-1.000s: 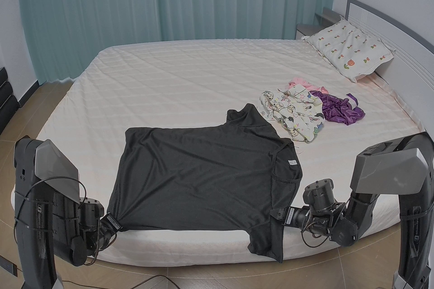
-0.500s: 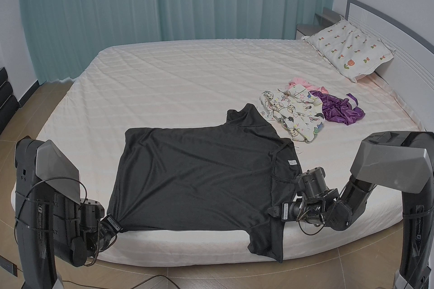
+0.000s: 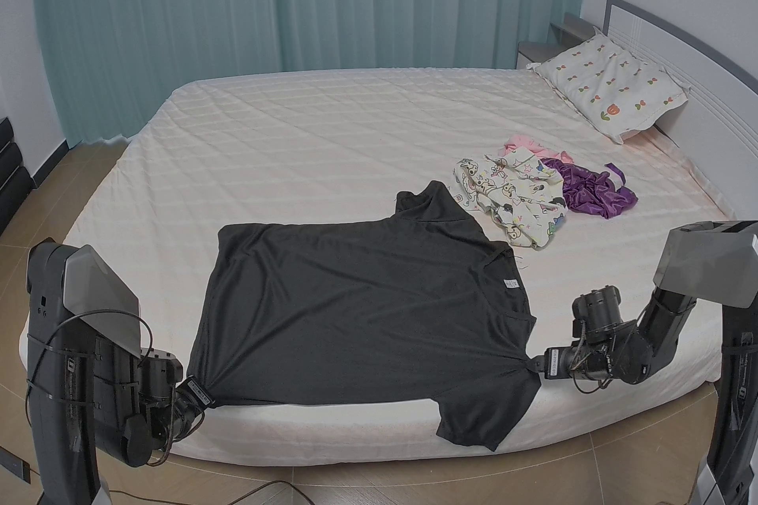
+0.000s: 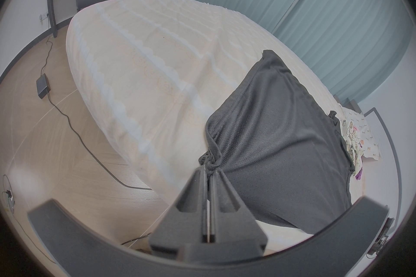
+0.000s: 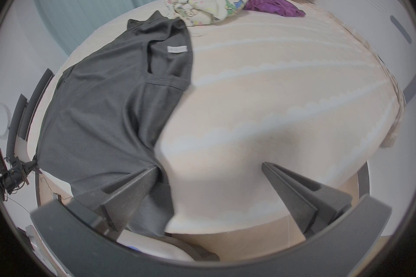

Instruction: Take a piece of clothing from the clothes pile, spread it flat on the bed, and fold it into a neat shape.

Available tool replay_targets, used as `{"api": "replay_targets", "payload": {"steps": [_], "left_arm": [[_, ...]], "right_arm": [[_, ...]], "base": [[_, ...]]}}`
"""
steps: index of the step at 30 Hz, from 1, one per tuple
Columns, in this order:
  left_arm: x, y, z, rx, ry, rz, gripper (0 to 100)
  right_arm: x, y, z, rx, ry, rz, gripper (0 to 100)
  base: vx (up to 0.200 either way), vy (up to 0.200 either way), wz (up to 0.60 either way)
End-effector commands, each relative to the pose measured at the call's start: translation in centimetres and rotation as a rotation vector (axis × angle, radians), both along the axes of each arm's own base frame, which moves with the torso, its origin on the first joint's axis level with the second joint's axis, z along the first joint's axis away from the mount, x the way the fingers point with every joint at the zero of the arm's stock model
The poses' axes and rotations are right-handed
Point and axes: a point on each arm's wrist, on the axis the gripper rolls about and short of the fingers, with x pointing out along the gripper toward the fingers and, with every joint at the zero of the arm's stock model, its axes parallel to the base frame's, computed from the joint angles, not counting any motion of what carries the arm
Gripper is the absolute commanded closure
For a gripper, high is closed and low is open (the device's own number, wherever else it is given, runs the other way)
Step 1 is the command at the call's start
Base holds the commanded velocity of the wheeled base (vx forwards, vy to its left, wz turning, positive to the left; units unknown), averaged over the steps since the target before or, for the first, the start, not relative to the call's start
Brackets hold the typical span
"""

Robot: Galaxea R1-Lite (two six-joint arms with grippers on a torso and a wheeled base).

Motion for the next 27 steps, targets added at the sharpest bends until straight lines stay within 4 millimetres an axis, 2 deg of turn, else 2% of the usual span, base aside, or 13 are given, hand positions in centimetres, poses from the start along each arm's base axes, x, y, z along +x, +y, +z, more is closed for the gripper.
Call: {"api": "replay_targets", "payload": {"steps": [1, 4, 12, 15, 19, 22, 24, 27], "left_arm": [[0.1, 0.0, 0.1, -0.001, -0.015, 0.0, 100], [0.1, 0.0, 0.1, 0.0, -0.015, -0.001, 100], [0.1, 0.0, 0.1, 0.0, -0.015, -0.001, 100], [0.1, 0.0, 0.1, 0.0, -0.015, -0.001, 100], [0.1, 0.0, 0.1, 0.0, -0.016, -0.001, 100], [0.1, 0.0, 0.1, 0.001, -0.016, 0.0, 100], [0.2, 0.0, 0.1, 0.0, -0.018, 0.001, 100], [0.2, 0.0, 0.1, 0.0, -0.018, 0.001, 100]], "right_arm": [[-1.1, -3.0, 0.4, 0.012, 0.001, -0.04, 0], [-0.7, -3.9, 0.7, 0.035, -0.07, -0.068, 0], [-1.2, -3.3, 1.7, 0.185, -0.164, 0.006, 0], [-1.2, -2.5, 2.2, 0.26, -0.172, 0.027, 0], [-0.4, -0.1, 2.9, 0.367, -0.181, 0.053, 0], [0.2, 0.9, 2.5, 0.383, -0.176, 0.047, 0], [0.6, 2.0, 0.7, 0.38, -0.139, 0.036, 0], [1.2, 2.6, -0.4, 0.377, -0.127, 0.035, 0]], "base": [[0.0, 0.0, 0.0], [0.0, 0.0, 0.0], [0.0, 0.0, 0.0], [0.0, 0.0, 0.0], [0.0, 0.0, 0.0], [0.0, 0.0, 0.0], [0.0, 0.0, 0.0], [0.0, 0.0, 0.0]]}}
